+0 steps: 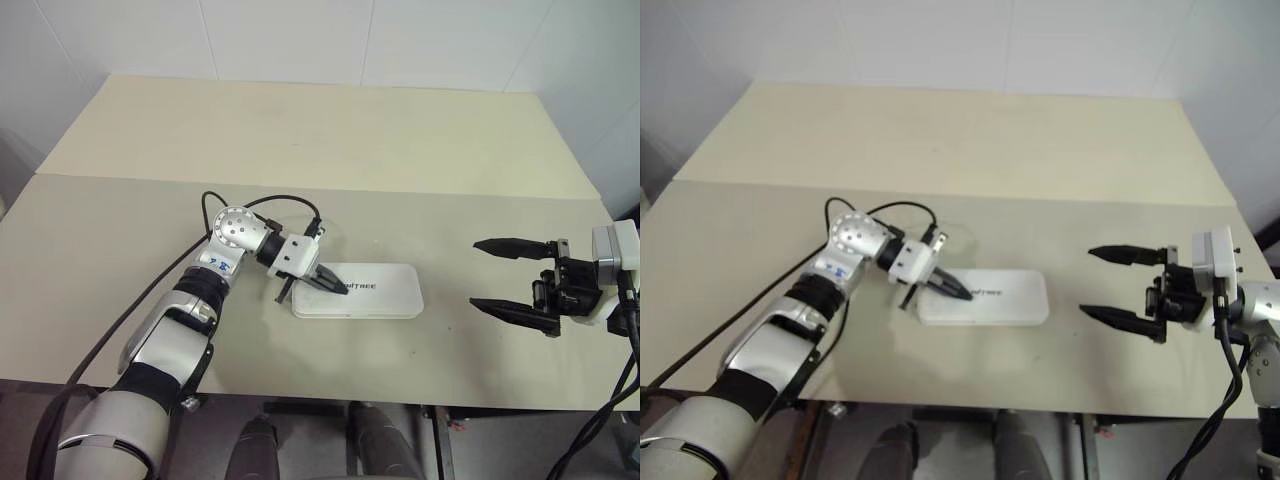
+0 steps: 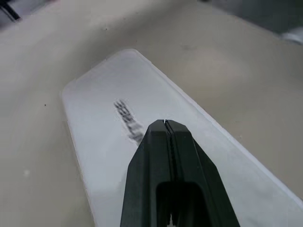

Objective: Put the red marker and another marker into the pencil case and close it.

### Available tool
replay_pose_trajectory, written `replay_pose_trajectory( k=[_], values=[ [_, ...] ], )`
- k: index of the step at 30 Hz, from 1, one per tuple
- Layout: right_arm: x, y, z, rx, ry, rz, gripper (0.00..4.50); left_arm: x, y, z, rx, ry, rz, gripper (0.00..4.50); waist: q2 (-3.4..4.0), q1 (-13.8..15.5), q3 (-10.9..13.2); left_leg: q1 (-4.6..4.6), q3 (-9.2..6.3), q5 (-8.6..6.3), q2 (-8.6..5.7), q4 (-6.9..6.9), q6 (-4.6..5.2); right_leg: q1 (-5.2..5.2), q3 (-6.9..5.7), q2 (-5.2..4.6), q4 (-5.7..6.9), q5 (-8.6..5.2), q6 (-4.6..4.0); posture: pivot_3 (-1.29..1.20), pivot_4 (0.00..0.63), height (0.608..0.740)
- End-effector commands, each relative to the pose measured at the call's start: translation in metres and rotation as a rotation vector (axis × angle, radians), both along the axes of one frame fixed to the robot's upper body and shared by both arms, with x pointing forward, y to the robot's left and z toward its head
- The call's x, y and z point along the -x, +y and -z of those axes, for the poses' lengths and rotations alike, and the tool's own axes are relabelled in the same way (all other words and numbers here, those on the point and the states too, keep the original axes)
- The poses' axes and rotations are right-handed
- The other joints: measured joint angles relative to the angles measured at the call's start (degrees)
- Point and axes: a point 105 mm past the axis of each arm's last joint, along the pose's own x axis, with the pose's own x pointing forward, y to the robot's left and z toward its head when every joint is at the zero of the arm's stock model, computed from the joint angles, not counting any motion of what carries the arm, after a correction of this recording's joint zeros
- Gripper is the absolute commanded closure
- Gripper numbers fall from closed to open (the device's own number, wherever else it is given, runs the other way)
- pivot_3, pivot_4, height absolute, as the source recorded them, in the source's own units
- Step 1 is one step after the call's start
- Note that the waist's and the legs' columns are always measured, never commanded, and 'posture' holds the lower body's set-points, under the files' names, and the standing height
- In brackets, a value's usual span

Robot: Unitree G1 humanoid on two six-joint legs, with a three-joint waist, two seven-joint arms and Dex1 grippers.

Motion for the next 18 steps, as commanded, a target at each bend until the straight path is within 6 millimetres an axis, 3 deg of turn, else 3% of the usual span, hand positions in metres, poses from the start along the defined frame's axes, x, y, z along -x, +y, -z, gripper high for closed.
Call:
replay_pose_trajectory(
  k=[1, 6, 9, 15, 18],
  values=[
    [0.002, 0.0, -0.008, 0.011, -0.032, 0.0, 0.0, 0.002, 0.004, -0.032, 0.184, 0.065, 0.031, 4.46, 0.0, 0.0, 0.0, 0.01, 0.0, 0.0, 0.0, -0.03, 0.0, -0.01, 0.0, 0.0, 0.02, 0.03, 0.08, 0.0, 0.15, 0.74],
    [-0.002, -0.001, -0.009, 0.016, -0.03, 0.002, 0.0, -0.008, 0.02, -0.043, 0.31, 0.103, -0.098, 4.46, 0.02, -0.2, 0.0, 0.09, -0.01, -0.02, 0.0, -0.17, 0.03, -0.03, -0.03, 0.0, 0.09, 0.34, 0.75, 0.0, 0.15, 0.74],
    [-0.005, 0.001, -0.01, 0.019, -0.03, -0.005, 0.0, -0.005, 0.033, -0.043, 0.311, 0.136, -0.117, 3.89, 0.03, -0.2, 0.0, 0.08, -0.01, -0.02, 0.0, -0.18, 0.03, -0.05, -0.04, 0.0, 0.09, 0.34, 0.76, 0.0, 0.15, 0.74],
    [-0.014, 0.0, -0.014, 0.03, -0.036, -0.019, 0.0, 0.001, 0.052, -0.047, 0.348, 0.136, -0.173, 2.0, 0.04, 0.0, 0.0, 0.06, -0.04, -0.02, 0.0, -0.15, 0.02, -0.06, -0.05, 0.0, 0.1, 0.36, 0.78, 0.0, 0.15, 0.74],
    [-0.017, 0.002, -0.017, 0.041, -0.042, -0.025, 0.0, 0.005, 0.078, -0.044, 0.317, 0.147, -0.234, 0.97, 0.04, -0.1, 0.0, 0.06, -0.03, -0.02, 0.01, -0.14, 0.02, -0.05, -0.05, 0.0, 0.1, 0.36, 0.78, 0.0, 0.15, 0.74]
  ],
)
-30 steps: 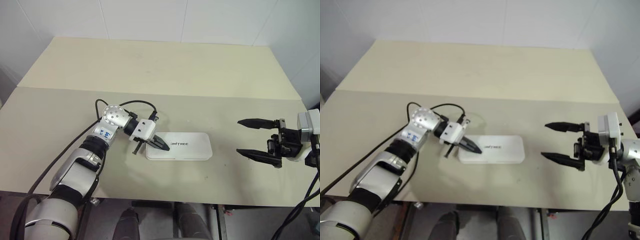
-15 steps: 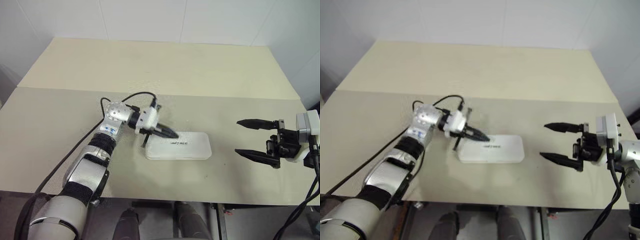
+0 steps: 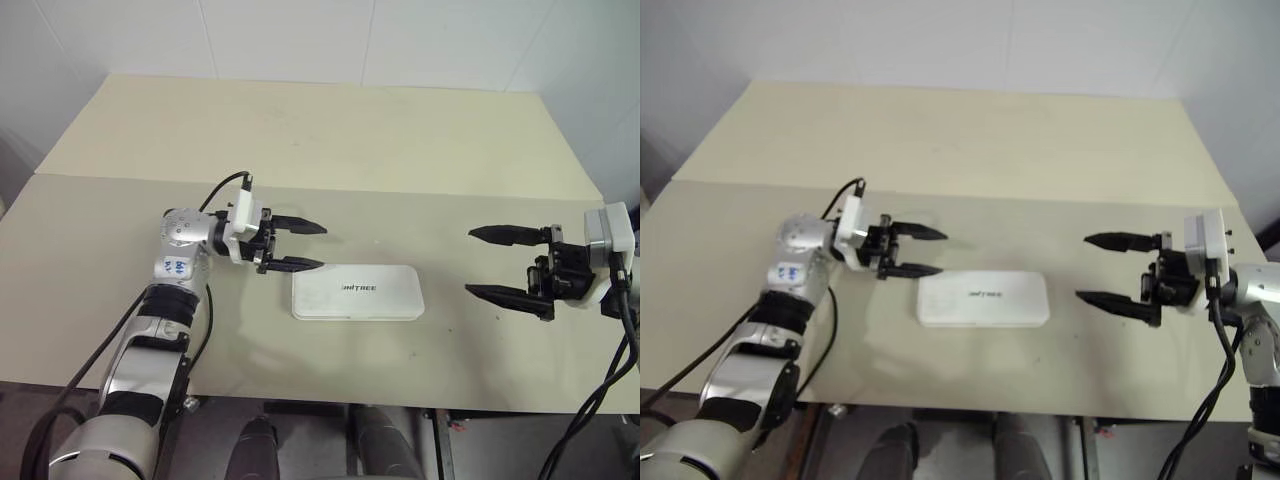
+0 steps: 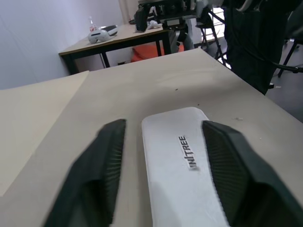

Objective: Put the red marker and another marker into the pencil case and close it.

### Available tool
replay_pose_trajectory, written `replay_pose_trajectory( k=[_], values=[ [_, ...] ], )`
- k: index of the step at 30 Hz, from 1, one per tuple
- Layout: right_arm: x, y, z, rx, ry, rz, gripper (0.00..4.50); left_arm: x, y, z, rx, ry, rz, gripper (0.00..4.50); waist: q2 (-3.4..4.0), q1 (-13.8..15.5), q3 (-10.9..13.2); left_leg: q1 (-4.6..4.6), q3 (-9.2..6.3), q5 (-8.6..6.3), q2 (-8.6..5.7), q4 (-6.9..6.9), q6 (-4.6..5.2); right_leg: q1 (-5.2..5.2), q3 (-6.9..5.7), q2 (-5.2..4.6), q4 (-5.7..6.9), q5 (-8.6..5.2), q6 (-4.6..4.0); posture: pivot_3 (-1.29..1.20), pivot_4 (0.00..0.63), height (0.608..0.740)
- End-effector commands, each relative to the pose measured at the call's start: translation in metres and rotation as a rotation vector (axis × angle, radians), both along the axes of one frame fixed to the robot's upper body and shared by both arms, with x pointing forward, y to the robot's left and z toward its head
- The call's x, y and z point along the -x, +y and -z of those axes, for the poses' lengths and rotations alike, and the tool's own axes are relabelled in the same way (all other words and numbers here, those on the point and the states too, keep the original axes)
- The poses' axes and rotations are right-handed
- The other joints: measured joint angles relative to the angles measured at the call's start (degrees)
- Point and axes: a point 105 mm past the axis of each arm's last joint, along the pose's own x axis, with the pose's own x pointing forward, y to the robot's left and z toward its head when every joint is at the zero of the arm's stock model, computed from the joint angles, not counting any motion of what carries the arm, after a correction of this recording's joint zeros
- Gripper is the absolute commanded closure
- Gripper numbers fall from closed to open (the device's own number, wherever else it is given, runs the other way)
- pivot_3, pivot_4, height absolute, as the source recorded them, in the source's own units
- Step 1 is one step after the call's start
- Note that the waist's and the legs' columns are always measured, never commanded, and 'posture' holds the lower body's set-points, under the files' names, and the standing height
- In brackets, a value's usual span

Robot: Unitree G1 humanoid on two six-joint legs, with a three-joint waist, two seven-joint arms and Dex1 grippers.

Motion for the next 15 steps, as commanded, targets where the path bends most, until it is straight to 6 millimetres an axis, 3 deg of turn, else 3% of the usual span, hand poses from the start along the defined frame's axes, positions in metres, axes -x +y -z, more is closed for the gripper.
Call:
replay_pose_trajectory(
  k=[1, 3, 7, 10, 15],
  values=[
    [0.0, -0.001, -0.007, 0.029, -0.028, -0.01, 0.0, 0.004, 0.023, -0.008, -0.003, -0.011, -0.044, 0.61, 0.01, -0.1, 0.0, 0.02, 0.0, 0.0, 0.0, -0.03, 0.0, 0.0, 0.0, 0.0, 0.0, -0.01, -0.01, 0.0, 0.15, 0.74],
    [0.001, -0.002, -0.008, 0.03, -0.03, -0.01, 0.0, 0.004, 0.026, -0.01, -0.009, -0.004, -0.055, 0.05, 0.02, -0.1, 0.0, 0.02, 0.0, 0.0, 0.01, -0.05, 0.0, -0.04, -0.01, 0.0, 0.05, -0.02, -0.03, 0.0, 0.15, 0.74],
    [0.007, 0.003, -0.004, 0.009, -0.012, -0.011, 0.0, 0.0, 0.042, -0.007, -0.029, 0.002, -0.12, 0.05, 0.02, 0.2, 0.0, 0.0, -0.01, 0.0, 0.0, 0.0, 0.0, -0.03, -0.02, 0.0, 0.06, -0.01, -0.02, 0.0, 0.15, 0.74],
    [0.011, 0.002, -0.001, 0.014, 0.002, 0.003, 0.0, -0.013, 0.046, -0.019, 0.011, -0.109, -0.211, 0.05, 0.02, 0.2, 0.0, 0.0, -0.01, 0.0, 0.0, -0.02, 0.0, -0.03, -0.03, 0.0, 0.05, -0.03, -0.04, 0.0, 0.15, 0.74],
    [0.008, 0.006, -0.002, 0.006, -0.009, 0.001, 0.0, -0.017, 0.036, -0.001, -0.074, -0.098, -0.185, 0.05, 0.02, 0.0, 0.0, -0.01, 0.0, 0.0, 0.0, 0.06, -0.01, -0.01, -0.03, 0.0, 0.0, -0.09, -0.17, 0.0, 0.15, 0.74]
  ],
)
